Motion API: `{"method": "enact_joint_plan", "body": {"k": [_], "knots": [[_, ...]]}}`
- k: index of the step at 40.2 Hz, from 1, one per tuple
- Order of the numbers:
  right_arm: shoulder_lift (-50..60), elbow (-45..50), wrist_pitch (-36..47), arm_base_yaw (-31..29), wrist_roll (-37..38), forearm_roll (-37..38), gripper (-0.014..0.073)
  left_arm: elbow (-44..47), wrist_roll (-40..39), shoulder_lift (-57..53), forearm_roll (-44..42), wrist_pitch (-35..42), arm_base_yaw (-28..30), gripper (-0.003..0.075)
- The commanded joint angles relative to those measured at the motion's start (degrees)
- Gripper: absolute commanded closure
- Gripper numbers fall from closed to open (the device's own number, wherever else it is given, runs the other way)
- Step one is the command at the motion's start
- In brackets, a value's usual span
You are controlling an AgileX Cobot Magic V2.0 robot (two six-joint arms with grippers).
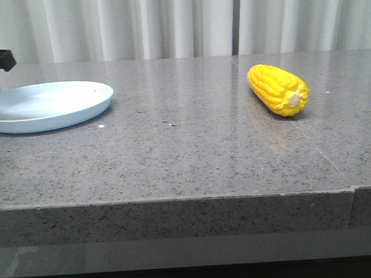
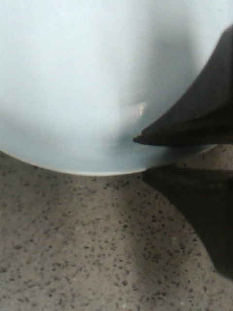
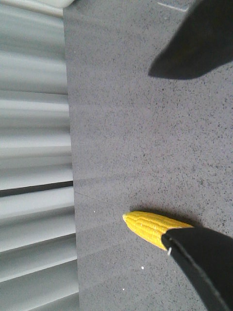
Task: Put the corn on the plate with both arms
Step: 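Lower the left gripper to the pale blue plate's rim and push it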
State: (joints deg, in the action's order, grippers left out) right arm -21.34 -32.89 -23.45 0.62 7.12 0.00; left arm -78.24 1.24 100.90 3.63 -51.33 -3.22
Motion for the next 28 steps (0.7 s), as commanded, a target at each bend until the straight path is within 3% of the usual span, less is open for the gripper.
{"method": "enact_joint_plan", "body": {"k": [1, 12, 22, 28], "knots": [[-0.7, -1.9, 4.31, -0.23, -0.32, 0.41, -0.005, -1.75, -0.25, -2.2, 1.16, 1.46, 0.06, 0.074], [-0.7, -1.9, 4.31, -0.23, -0.32, 0.41, -0.005, -2.64, 5.19, -7.11, 17.85, 4.78, -3.22, 0.074], [-0.7, -1.9, 4.31, -0.23, -0.32, 0.41, -0.005, -7.2, 4.83, -4.55, 22.54, 6.8, -10.92, 0.074], [-0.7, -1.9, 4.31, -0.23, -0.32, 0.41, -0.005, -8.22, 4.53, -0.6, 25.21, 6.9, -12.15, 0.0739]]}}
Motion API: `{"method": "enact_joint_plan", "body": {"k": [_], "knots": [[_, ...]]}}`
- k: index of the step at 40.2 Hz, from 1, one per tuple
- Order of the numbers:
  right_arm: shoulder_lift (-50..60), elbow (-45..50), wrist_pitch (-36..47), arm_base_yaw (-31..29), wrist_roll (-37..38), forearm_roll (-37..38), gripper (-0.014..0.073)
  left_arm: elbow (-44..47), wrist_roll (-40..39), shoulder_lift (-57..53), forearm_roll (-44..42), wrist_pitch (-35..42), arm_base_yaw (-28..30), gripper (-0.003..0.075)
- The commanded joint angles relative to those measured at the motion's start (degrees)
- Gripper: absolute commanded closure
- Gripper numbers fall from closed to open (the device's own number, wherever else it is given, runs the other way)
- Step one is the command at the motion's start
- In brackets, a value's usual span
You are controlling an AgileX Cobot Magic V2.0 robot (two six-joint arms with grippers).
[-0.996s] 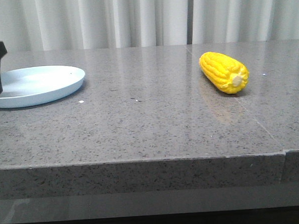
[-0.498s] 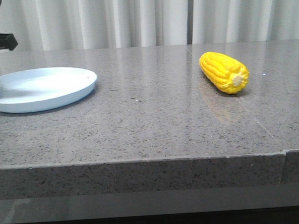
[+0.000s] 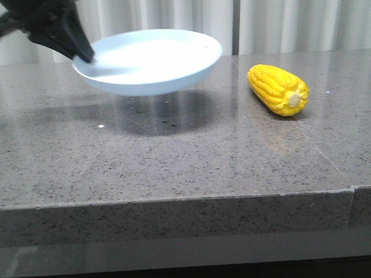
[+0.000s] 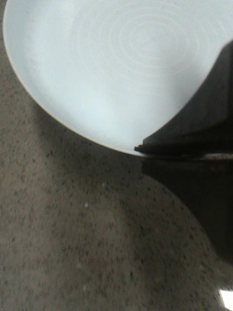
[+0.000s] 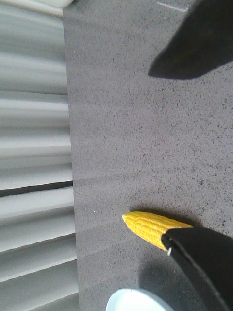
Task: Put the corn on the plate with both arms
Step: 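Lower the left gripper to the pale blue plate's rim and push it, then lift the left gripper away from the centered plate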
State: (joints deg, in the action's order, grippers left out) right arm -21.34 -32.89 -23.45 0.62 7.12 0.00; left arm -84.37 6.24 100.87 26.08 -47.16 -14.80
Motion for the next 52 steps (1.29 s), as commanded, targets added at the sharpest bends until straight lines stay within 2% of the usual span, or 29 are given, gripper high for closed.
{"method": "enact_joint_plan", "body": {"k": [1, 5, 8, 15, 18, 20, 22, 26, 29, 32, 38, 52], "knots": [[-0.7, -1.9, 4.31, -0.23, -0.32, 0.41, -0.005, -2.08, -0.47, -0.22, 2.76, 2.44, -0.7, 0.0739], [-0.7, -1.9, 4.18, -0.23, -0.32, 0.41, -0.005, -2.08, -0.47, 1.29, 2.65, 1.26, -0.7, 0.0709], [-0.7, -1.9, 4.18, -0.23, -0.32, 0.41, -0.005, -2.08, -0.47, 1.8, 2.07, 1.02, -0.7, 0.0652], [-0.7, -1.9, 4.18, -0.23, -0.32, 0.41, -0.005, -3.29, -0.49, 0.9, 1.1, 0.24, -0.18, 0.0426], [-0.7, -1.9, 4.18, -0.23, -0.32, 0.41, -0.005, -4.48, 0.97, -1.24, -0.16, -0.95, 0.1, 0.0394], [-0.7, -1.9, 4.18, -0.23, -0.32, 0.41, -0.005, -4.74, 0.97, -3.3, -2.04, -0.79, 0.1, 0.0407], [-0.7, -1.9, 4.18, -0.23, -0.32, 0.41, -0.005, -4.74, 0.7, -5.92, -5.18, -0.41, 0.1, 0.0454], [-0.7, -1.9, 4.18, -0.23, -0.32, 0.41, -0.005, -4.6, -3.6, -10.74, -15.85, -0.19, 0.32, 0.0637], [-0.7, -1.9, 4.18, -0.23, -0.32, 0.41, -0.005, -3.24, -7.96, -14.07, -25.36, -0.34, 0.8, 0.0737], [-0.7, -1.9, 4.18, -0.23, -0.32, 0.41, -0.005, -0.89, -10.24, -17.1, -30.13, -0.34, 1.66, 0.0741], [-0.7, -1.9, 4.18, -0.23, -0.32, 0.41, -0.005, 8.38, -11.35, -25.6, -30.31, 2.72, 3.29, 0.0741], [-0.7, -1.9, 4.18, -0.23, -0.32, 0.41, -0.005, 39.88, -11.48, -54.06, -29.03, 27.14, 3.29, 0.0741]]}}
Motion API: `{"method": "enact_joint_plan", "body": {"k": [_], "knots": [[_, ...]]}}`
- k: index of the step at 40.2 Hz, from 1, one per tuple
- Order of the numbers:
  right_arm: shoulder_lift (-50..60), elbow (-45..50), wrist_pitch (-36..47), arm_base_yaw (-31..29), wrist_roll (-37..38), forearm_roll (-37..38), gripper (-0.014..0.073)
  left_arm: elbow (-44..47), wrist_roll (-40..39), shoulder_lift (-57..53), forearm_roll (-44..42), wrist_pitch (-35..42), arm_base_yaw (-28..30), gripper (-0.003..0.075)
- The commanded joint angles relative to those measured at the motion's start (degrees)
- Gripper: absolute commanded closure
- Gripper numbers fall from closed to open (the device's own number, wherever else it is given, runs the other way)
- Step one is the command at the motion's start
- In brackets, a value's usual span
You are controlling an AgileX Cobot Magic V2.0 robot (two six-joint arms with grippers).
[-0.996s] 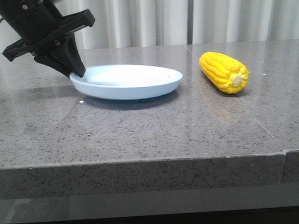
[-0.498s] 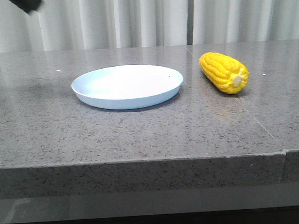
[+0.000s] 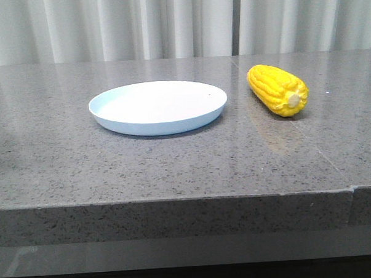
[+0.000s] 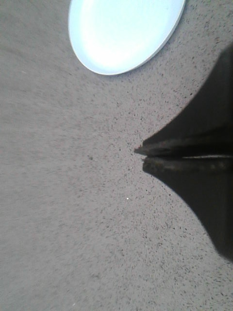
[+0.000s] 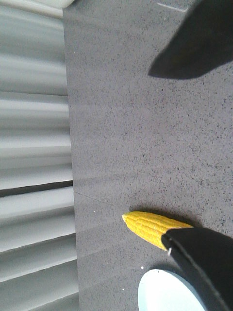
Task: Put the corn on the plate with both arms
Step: 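Lift the left gripper away from the centered plate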
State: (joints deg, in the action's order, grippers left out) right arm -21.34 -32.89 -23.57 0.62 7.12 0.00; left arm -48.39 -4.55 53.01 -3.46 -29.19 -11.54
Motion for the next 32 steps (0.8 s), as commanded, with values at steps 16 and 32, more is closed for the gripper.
{"method": "enact_joint_plan", "body": {"k": [16, 32], "knots": [[-0.7, -1.9, 4.37, -0.23, -0.32, 0.41, -0.005, 22.14, -0.34, -32.02, 0.51, 16.13, 0.02, 0.0741], [-0.7, -1.9, 4.48, -0.23, -0.32, 0.41, -0.005, 25.67, -0.34, -39.7, 0.51, 16.0, 0.02, 0.0741]]}}
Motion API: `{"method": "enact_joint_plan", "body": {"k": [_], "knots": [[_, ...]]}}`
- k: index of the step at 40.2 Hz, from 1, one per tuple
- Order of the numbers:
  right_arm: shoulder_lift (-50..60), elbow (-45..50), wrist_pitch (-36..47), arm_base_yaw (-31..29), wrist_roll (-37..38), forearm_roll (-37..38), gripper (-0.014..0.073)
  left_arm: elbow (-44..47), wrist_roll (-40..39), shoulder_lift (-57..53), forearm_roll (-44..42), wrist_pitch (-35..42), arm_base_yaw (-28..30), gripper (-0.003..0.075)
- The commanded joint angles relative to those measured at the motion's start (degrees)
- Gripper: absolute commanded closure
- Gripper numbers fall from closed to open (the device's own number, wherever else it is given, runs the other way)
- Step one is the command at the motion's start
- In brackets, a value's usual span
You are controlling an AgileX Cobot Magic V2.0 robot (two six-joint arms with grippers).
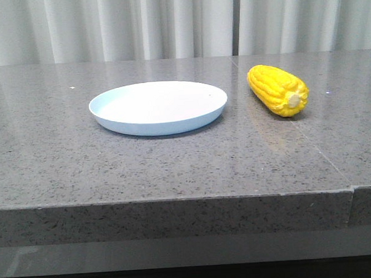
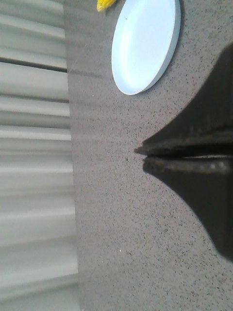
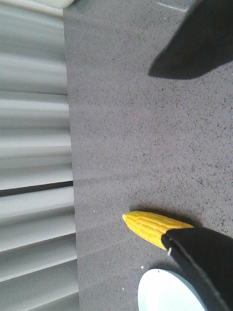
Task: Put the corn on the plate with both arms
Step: 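Lift the left gripper away from the centered plate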
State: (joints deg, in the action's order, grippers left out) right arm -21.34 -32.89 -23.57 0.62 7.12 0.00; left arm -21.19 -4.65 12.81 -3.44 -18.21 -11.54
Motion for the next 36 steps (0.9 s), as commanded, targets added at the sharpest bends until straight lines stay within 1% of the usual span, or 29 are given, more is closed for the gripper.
{"method": "enact_joint_plan", "body": {"k": [1, 8, 15, 19, 26, 31, 36], "knots": [[-0.7, -1.9, 4.57, -0.23, -0.32, 0.41, -0.005, -1.53, -0.24, 0.49, 0.49, 5.01, 0.02, 0.0741], [-0.7, -1.9, 7.47, -0.23, -0.32, 0.41, -0.005, -1.53, -0.24, 0.49, 0.49, 5.01, 0.02, 0.0741], [-2.26, -2.55, 6.56, -0.23, -0.32, 0.41, -0.005, -1.53, -0.24, 0.49, 0.49, 5.01, 0.02, 0.0741], [-7.73, -5.96, 3.31, -0.23, -0.32, 0.41, -0.005, -1.53, -0.24, 0.49, 0.49, 5.01, 0.02, 0.0741], [-21.92, -15.35, -5.22, -0.23, -0.32, 0.0, -0.005, -1.53, -0.24, 0.49, 0.49, 5.01, 0.02, 0.0741], [-31.23, -21.23, -11.14, 0.65, -0.32, -4.67, -0.005, -1.53, -0.24, 0.49, 0.49, 5.01, 0.02, 0.0741], [-39.87, -26.38, -14.42, 4.11, -0.32, -7.36, -0.005, -1.53, -0.24, 0.49, 0.49, 5.01, 0.02, 0.0741]]}}
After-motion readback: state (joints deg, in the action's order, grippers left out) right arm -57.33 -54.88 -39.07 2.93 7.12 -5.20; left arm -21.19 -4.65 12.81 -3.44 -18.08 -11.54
